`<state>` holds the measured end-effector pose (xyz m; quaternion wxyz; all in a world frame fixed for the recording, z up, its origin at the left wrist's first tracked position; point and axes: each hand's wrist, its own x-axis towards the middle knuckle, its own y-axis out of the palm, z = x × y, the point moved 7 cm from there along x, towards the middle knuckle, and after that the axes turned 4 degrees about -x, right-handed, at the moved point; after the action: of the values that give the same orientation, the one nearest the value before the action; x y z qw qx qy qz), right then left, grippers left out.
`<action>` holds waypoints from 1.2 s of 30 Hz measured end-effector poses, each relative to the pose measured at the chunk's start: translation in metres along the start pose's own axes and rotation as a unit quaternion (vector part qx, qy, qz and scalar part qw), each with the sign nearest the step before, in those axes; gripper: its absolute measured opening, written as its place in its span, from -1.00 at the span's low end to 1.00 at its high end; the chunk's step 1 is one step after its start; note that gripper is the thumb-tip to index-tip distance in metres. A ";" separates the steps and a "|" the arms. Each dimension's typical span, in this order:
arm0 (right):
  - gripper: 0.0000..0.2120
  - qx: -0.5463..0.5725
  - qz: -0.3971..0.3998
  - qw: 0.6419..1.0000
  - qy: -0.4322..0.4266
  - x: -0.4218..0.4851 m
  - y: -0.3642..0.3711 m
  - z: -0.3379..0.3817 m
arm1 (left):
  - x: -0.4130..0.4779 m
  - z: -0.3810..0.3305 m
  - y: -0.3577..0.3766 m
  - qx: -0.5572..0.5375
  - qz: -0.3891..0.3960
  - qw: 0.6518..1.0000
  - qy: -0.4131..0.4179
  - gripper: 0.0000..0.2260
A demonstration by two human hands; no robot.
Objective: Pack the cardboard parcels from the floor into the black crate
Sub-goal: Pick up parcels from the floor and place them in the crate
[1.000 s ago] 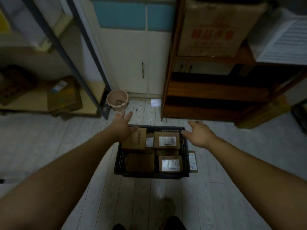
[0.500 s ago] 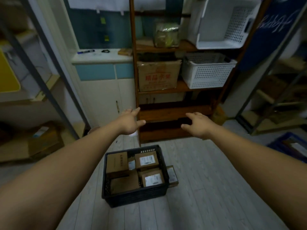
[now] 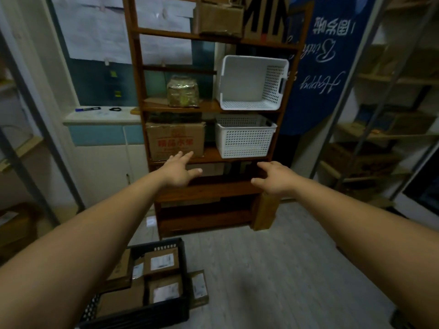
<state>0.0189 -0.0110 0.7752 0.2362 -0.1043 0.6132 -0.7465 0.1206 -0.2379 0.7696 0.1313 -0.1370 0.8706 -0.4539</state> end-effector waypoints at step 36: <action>-0.37 0.044 0.242 0.964 -0.097 0.316 0.211 -0.077 | 0.225 0.145 0.230 -0.112 0.059 0.964 -0.232 -0.32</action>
<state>-0.2415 -0.1250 0.5115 0.4729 -0.0143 0.5606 -0.6796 -0.0644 -0.3012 0.4758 0.3404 -0.2007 0.8682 -0.3001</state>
